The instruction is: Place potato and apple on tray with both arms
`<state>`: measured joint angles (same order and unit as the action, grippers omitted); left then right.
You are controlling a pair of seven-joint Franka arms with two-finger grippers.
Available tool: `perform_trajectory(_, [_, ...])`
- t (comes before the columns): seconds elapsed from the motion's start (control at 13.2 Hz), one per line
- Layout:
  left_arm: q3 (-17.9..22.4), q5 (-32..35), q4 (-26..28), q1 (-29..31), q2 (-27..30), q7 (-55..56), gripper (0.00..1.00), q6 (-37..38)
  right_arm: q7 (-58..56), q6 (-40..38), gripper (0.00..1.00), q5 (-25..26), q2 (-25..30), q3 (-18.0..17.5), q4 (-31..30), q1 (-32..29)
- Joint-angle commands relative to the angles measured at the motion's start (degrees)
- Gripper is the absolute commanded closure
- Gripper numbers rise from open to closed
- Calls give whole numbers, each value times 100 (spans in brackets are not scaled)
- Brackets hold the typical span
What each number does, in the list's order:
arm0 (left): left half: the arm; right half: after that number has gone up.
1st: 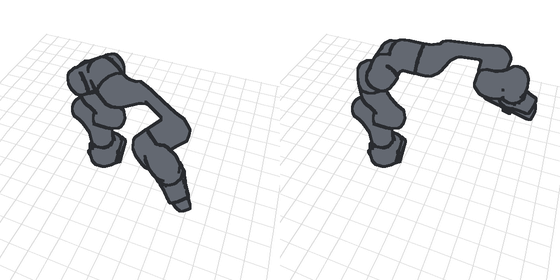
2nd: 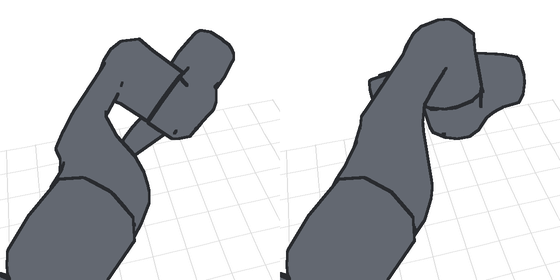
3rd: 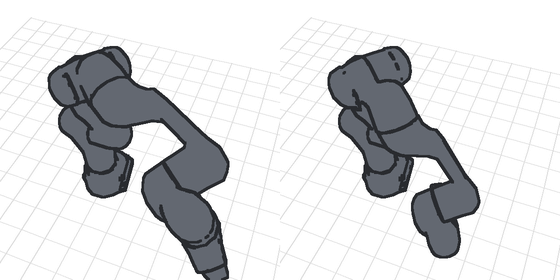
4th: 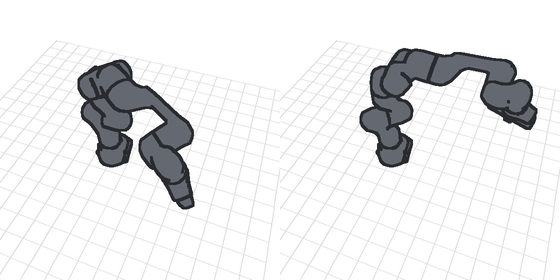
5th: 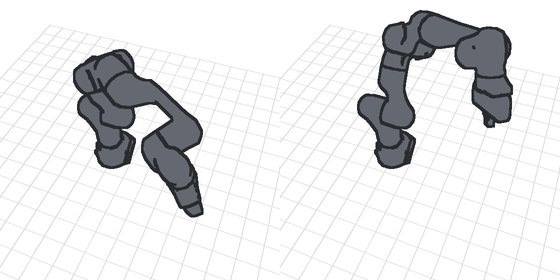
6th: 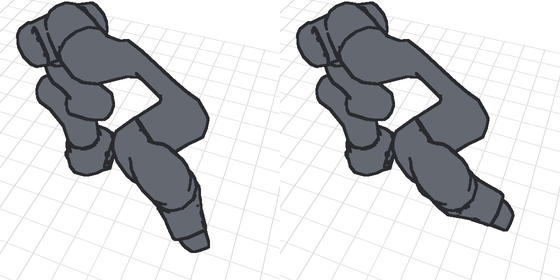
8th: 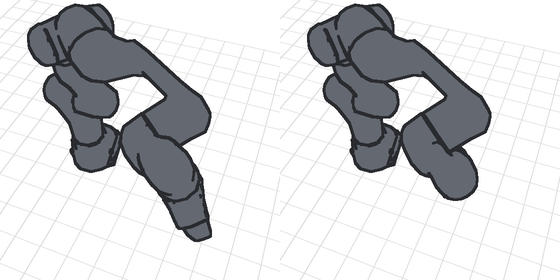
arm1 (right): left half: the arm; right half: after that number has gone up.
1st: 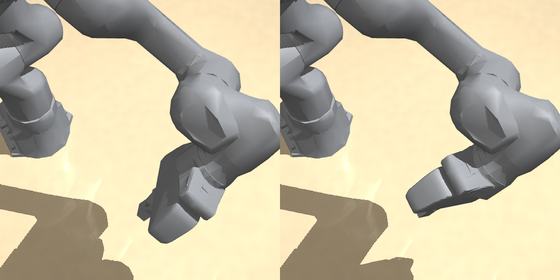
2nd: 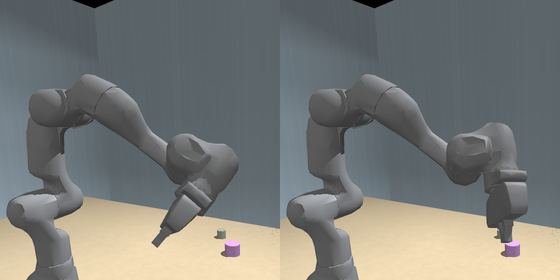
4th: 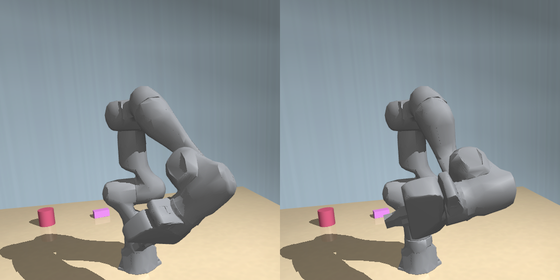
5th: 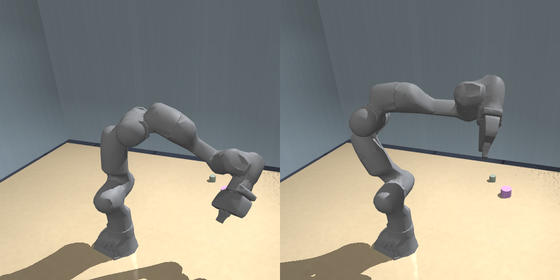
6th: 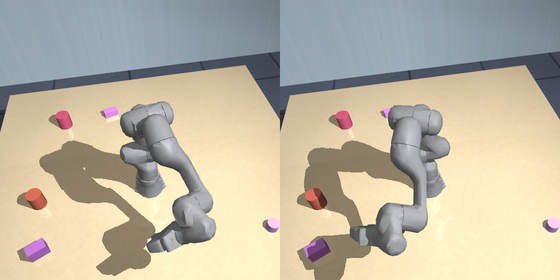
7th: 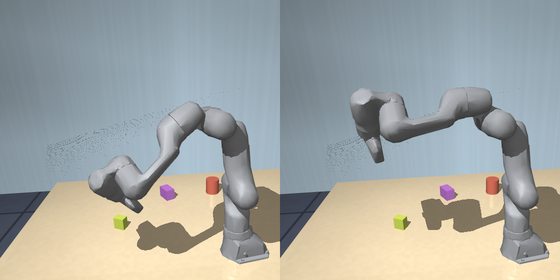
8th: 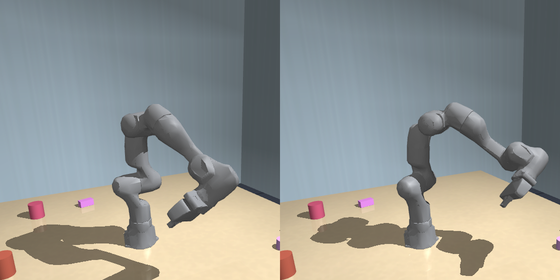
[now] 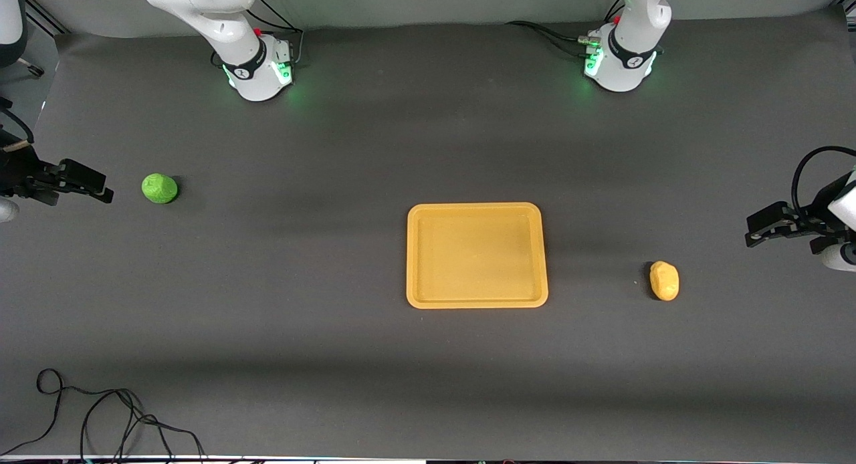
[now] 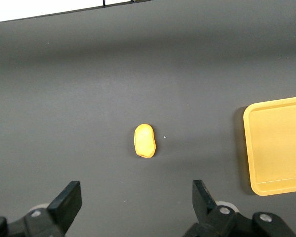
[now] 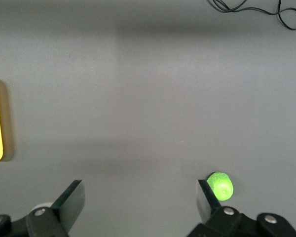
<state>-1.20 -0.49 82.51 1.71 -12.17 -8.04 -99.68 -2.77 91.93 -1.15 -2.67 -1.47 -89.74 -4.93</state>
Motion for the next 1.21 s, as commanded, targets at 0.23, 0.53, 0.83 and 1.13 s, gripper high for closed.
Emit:
perform_trajectory(0.23, [23,40,-24,-48,30,-57,0,1,92,-114,0,-79,-14,68,150,80])
perform_trajectory(0.53, [23,40,-24,-39,30,-57,0,1,4,-105,0,-87,-102,50,194,89])
perform_trajectory(0.83, [23,40,-24,-48,39,-57,0,1,-4,-44,0,-79,-173,41,238,89])
perform_trajectory(1.13, [23,40,-24,-57,30,-57,0,1,-5,-35,0,-70,-173,41,247,80])
